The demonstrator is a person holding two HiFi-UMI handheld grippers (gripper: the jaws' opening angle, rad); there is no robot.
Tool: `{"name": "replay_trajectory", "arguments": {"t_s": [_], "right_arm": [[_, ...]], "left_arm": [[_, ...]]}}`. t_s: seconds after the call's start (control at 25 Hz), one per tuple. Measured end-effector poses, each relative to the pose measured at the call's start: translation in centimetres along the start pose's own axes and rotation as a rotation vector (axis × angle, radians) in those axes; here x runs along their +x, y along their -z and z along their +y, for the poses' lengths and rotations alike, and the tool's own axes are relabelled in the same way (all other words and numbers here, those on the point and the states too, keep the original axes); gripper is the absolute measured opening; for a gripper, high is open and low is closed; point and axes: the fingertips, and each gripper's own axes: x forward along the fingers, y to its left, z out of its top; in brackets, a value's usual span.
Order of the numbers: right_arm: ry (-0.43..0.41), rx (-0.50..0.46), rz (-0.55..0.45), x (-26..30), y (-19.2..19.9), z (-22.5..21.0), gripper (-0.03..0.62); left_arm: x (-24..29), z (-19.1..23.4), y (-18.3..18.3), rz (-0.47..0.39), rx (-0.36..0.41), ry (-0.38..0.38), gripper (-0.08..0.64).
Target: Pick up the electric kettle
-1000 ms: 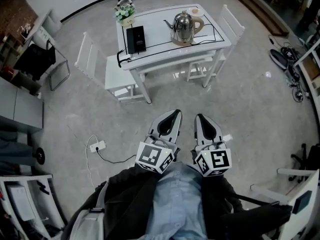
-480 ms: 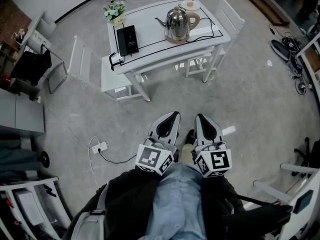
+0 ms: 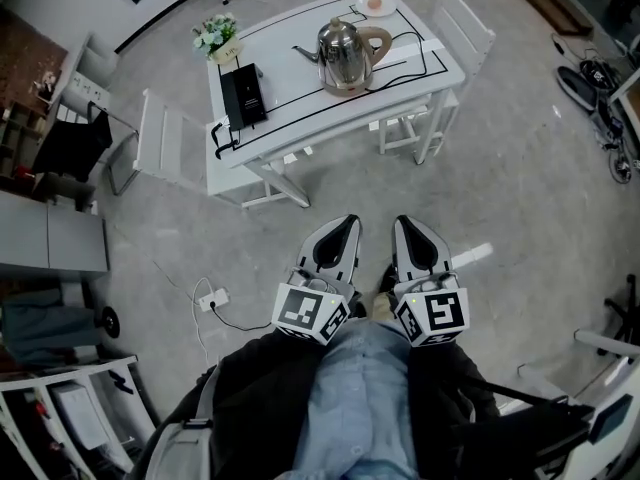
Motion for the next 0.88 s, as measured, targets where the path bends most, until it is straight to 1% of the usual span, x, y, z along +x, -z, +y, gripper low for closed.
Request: {"name": "replay_trajectory", "arguments": {"t_s": [0.24, 0.4, 0.56, 0.72, 0.88], "right_arm": [[-0.038, 0.000, -0.036, 2.8, -2.8, -3.7, 0.018], [-0.063, 0.008, -0.053, 3.8, -4.2, -5.6, 0.018], [-0.086, 0.027, -0.060, 5.0, -4.6, -7.1, 0.018], [-0.105, 0.040, -0.055, 6.0, -4.7, -7.7, 0.018], [-0.122, 0.036, -0.034, 7.3, -4.2, -7.6, 0.018]], "left_arm": [[4.9, -0.3, -1.9, -0.019, 0.042, -0.014, 0.008], [7.1, -0.9, -2.8, -0.018, 0.058, -0.032, 0.008], [8.7, -0.9, -3.1, -0.010, 0.074, -0.052, 0.008], [9.4, -0.6, -3.2, -0.007, 0.097, -0.064, 0.008], [10.0, 0.7, -3.0, -0.006, 0.080, -0.090, 0.008]]}}
